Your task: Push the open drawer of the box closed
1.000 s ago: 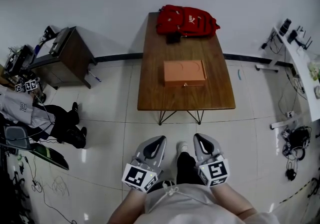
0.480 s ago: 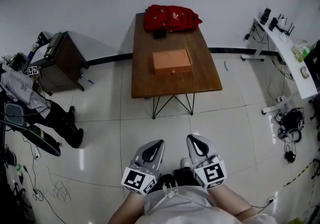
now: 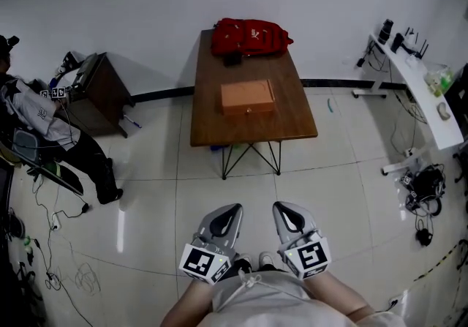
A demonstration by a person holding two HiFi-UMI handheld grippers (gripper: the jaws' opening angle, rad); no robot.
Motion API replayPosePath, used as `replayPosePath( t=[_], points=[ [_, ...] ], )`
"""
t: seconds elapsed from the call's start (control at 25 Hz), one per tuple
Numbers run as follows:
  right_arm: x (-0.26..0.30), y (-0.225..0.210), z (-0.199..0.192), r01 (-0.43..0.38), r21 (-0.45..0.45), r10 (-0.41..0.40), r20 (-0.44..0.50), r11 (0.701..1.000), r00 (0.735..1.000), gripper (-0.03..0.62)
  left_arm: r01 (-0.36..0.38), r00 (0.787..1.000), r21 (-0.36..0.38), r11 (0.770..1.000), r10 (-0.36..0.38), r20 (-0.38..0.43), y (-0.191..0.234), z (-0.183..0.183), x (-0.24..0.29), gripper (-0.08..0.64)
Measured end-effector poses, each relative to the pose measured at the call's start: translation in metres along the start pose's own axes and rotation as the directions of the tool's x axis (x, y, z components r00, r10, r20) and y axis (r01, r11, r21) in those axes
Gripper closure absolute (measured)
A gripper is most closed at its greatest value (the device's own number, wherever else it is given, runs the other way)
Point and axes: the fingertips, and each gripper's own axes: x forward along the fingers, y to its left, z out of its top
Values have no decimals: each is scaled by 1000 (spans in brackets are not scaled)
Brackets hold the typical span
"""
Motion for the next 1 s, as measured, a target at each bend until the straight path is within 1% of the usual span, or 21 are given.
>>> replayPosePath(
  t=[0.16, 0.4, 0.52, 0.68, 1.0],
  points=[
    [-9, -7, 6, -14, 0, 14, 1, 1000, 1000, 586, -12, 1000, 8, 1000, 11, 23, -12, 8, 6, 554],
    [-13, -16, 10, -23, -3, 23, 18, 1000, 1000, 586, -18, 1000, 28, 999, 18, 23, -20, 13, 11, 554],
    [-13, -20, 9, -23, 3, 23, 15, 1000, 1000, 586, -6, 1000, 33, 999, 5, 20, -22, 13, 16, 554],
    [-8, -23, 14, -32, -29, 33, 38, 999, 999, 586, 13, 1000, 37, 999, -14, 17, -22, 16, 19, 554],
    [0, -23, 25, -36, -49, 39, 61, 998, 997, 586, 25, 999, 25, 999, -26, 30, -14, 24, 24, 554]
  ],
)
